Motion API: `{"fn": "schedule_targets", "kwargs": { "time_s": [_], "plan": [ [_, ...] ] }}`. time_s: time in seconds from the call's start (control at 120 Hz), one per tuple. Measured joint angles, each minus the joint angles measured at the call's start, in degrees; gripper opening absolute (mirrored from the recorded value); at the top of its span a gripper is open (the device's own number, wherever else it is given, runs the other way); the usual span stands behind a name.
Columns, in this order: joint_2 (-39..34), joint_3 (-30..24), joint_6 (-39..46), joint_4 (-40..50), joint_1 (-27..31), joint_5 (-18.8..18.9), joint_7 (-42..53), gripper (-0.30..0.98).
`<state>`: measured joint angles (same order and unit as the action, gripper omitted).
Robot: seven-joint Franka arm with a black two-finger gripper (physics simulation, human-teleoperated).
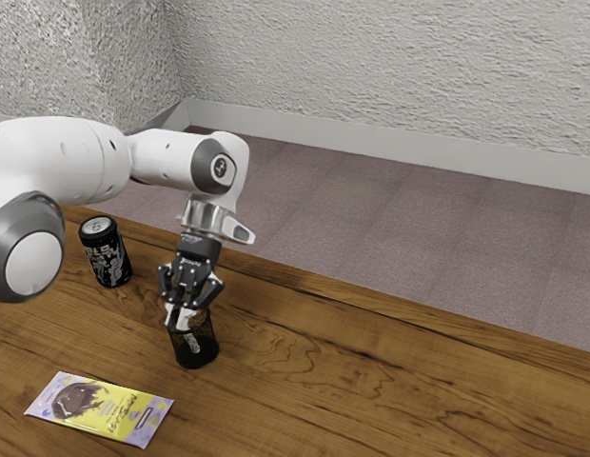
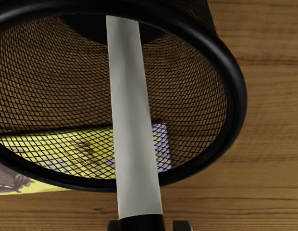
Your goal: Take the marker out of the pen holder and place it to the left of the pen holder.
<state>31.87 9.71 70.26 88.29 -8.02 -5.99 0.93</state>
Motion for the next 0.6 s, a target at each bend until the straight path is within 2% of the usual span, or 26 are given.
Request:
{"fn": "schedule_targets", "kwargs": {
  "time_s": [0.133, 0.217, 0.467, 0.6],
  "plan": [
    [-0.43, 0.02, 0.07, 0.02, -0.03, 0.58, -0.39, -0.03],
    [-3.17, 0.02, -0.36, 0.56, -0.28, 1.29, -0.59, -0.06],
    [-17.67, 0.0, -4.6, 4.26, 0.26, 3.61, -1.73, -0.09],
    [-24.83, -0.19, -2.89, 8.91, 2.0, 7.93, -2.15, -0.09]
  ]
}}
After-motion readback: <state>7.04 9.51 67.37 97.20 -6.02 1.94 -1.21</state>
